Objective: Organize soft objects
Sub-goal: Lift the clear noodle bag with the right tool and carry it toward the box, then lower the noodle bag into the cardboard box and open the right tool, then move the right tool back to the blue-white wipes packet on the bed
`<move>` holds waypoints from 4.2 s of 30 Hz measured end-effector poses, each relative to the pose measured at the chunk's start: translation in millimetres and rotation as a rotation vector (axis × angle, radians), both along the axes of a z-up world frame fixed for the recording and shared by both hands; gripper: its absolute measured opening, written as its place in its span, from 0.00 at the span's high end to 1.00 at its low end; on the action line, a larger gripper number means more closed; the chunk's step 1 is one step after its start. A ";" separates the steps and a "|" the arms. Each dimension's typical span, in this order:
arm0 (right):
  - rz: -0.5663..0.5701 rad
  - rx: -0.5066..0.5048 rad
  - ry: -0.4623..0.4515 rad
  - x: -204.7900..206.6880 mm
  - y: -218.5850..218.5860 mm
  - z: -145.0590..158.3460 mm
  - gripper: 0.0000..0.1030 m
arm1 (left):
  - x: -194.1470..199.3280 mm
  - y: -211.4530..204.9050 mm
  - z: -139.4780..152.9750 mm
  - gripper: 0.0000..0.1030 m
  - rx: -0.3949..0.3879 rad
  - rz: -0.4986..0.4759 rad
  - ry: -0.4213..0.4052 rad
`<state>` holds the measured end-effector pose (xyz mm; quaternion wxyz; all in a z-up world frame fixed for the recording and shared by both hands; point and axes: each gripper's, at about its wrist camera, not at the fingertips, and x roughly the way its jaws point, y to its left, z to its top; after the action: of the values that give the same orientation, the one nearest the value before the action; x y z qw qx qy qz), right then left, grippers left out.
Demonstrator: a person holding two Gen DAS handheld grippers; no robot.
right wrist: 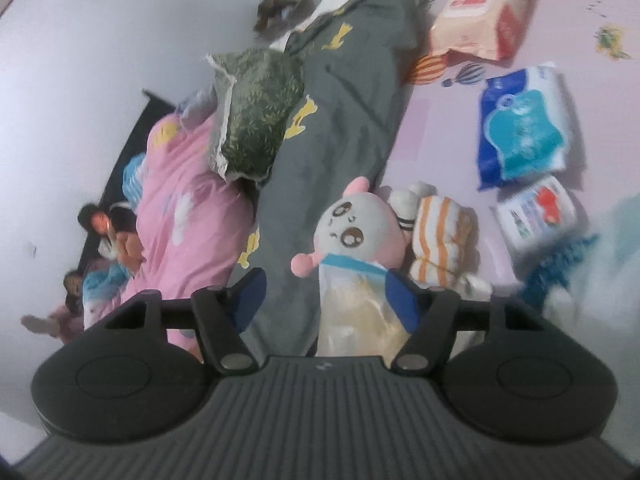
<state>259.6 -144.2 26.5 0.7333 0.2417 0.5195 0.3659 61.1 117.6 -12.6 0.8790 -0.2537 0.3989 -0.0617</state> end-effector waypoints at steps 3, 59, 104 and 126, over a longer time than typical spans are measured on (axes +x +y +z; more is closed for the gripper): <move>-0.040 0.024 0.022 -17.6 -10.0 -10.8 0.47 | 8.8 -9.6 5.2 0.47 0.078 -0.005 -0.022; -0.253 0.242 -0.048 -66.9 -112.5 4.1 0.68 | 55.3 -113.7 77.6 0.68 0.090 -0.273 -0.200; -0.633 -0.376 -0.122 16.6 -383.6 -24.6 0.71 | 178.0 -287.4 62.7 0.31 0.083 -0.438 -0.083; -0.601 -0.186 -0.219 -85.6 -311.8 43.8 0.59 | 40.7 -104.6 41.3 0.18 0.277 -0.128 -0.130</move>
<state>174.0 -456.1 70.3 0.8790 0.2753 0.3741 0.1079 101.8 13.0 28.7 0.9238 -0.0996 0.3613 -0.0784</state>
